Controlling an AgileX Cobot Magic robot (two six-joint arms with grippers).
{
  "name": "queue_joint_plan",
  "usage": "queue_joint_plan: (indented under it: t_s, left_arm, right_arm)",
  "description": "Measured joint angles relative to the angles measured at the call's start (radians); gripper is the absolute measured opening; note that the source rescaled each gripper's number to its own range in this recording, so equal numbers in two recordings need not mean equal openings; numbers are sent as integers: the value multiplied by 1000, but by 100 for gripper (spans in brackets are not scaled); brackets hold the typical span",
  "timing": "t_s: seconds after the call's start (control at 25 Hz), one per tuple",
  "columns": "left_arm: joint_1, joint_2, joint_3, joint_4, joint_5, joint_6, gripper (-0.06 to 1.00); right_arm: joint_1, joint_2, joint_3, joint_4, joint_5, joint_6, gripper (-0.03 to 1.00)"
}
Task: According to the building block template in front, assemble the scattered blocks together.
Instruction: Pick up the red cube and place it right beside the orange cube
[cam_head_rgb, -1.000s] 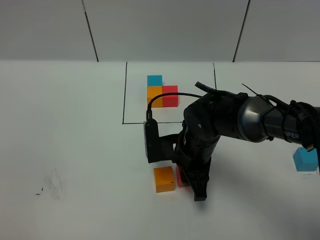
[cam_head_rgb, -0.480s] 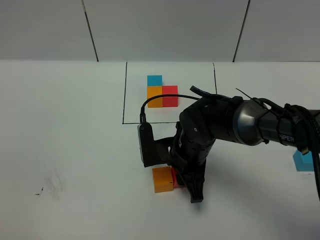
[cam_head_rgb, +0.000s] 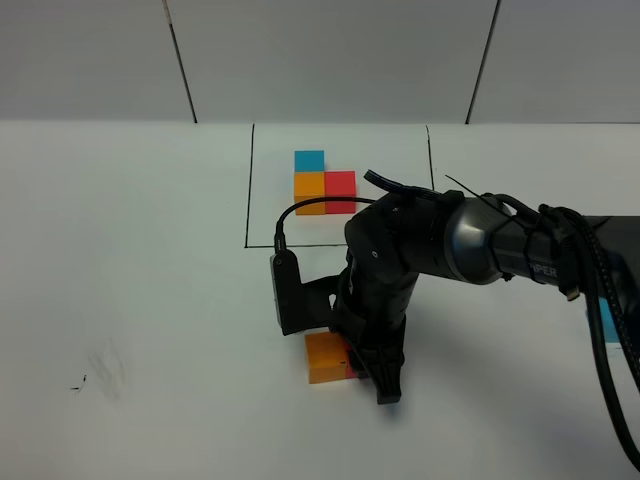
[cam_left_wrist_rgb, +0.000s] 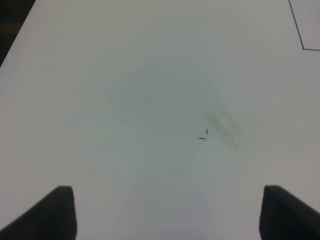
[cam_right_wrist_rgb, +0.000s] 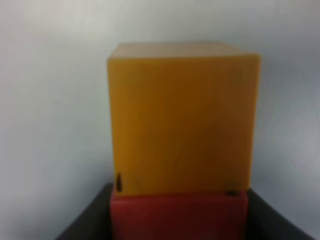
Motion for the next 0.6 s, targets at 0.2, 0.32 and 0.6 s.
queue_joint_plan:
  t_s: [0.2, 0.32, 0.6]
  left_arm:
    - [0, 0, 0, 0, 0, 0, 62]
    - [0, 0, 0, 0, 0, 0, 62]
    - [0, 0, 0, 0, 0, 0, 62]
  right_arm:
    - [0, 20, -41, -1, 46, 8, 0]
    - [0, 20, -43, -3, 63, 29, 0]
    - [0, 20, -44, -2, 91, 50, 0]
